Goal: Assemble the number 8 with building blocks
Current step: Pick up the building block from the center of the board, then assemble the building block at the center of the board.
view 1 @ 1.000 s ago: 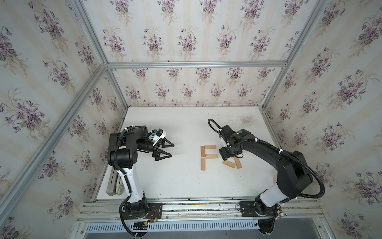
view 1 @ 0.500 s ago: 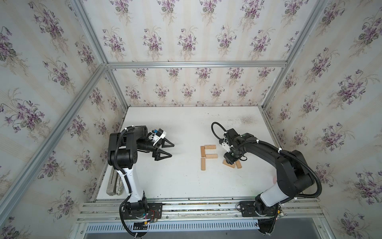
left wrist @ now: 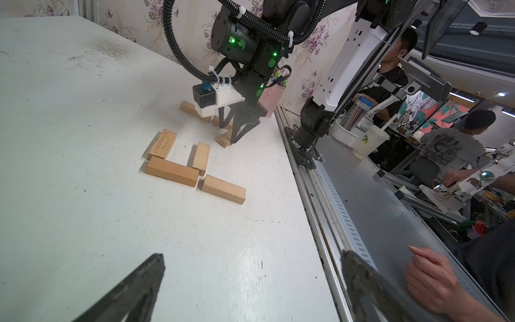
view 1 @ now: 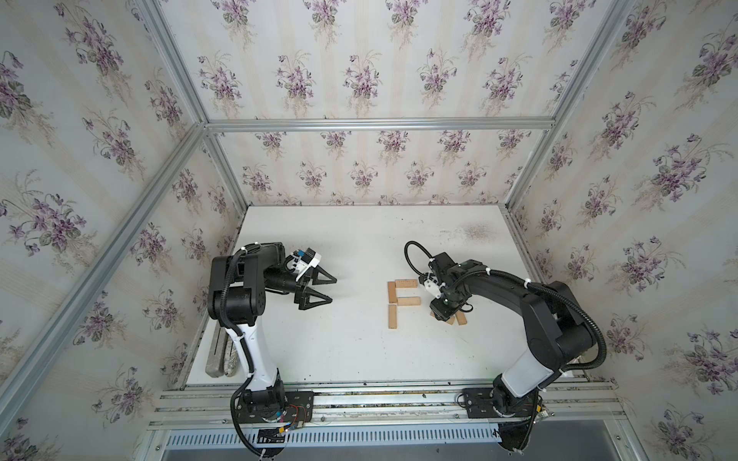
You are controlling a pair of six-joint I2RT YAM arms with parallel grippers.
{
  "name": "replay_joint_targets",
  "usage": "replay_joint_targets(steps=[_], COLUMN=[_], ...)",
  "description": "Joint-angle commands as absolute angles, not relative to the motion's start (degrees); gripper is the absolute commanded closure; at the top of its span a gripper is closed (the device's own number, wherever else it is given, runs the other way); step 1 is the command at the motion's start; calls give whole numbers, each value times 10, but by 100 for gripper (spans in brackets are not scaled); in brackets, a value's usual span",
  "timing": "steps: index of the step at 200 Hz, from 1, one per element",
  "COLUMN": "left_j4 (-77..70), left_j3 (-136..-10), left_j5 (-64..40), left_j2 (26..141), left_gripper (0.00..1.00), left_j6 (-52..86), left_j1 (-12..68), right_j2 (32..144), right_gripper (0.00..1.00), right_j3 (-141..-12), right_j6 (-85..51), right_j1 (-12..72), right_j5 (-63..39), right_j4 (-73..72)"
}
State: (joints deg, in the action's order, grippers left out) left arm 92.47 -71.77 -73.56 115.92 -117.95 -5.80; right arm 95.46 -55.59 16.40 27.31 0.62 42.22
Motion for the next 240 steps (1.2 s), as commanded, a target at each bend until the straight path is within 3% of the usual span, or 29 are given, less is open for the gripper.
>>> replay_joint_targets(steps=[1, 21, 42, 71, 118, 154, 240], left_j4=[1022, 1022, 1022, 1022, 1022, 1023, 1023], left_j3=[-719, -719, -719, -719, -719, -719, -719], left_j5=[-738, -739, -738, -738, -738, -738, -738], left_j2=[1158, 1158, 1158, 1158, 1158, 1158, 1158], left_gripper=[0, 0, 1, 0, 0, 0, 0], left_j6=[-1398, -1399, -1398, -1398, -1399, -1399, -1399], left_j1=[-59, -59, -58, -59, -58, -59, -59], right_j2=[969, 979, 981, 968, 962, 972, 1009], right_gripper=[52, 55, 73, 88, 84, 78, 78], right_j3=[-561, -565, -562, -571, -609, -650, -656], right_j6=[167, 163, 155, 141, 98, -23, -177], right_j1=[274, 273, 273, 257, 219, 218, 265], right_j5=[-3, -7, 3, 3, 13, -6, 37], right_j4=[418, 417, 413, 410, 412, 398, 349])
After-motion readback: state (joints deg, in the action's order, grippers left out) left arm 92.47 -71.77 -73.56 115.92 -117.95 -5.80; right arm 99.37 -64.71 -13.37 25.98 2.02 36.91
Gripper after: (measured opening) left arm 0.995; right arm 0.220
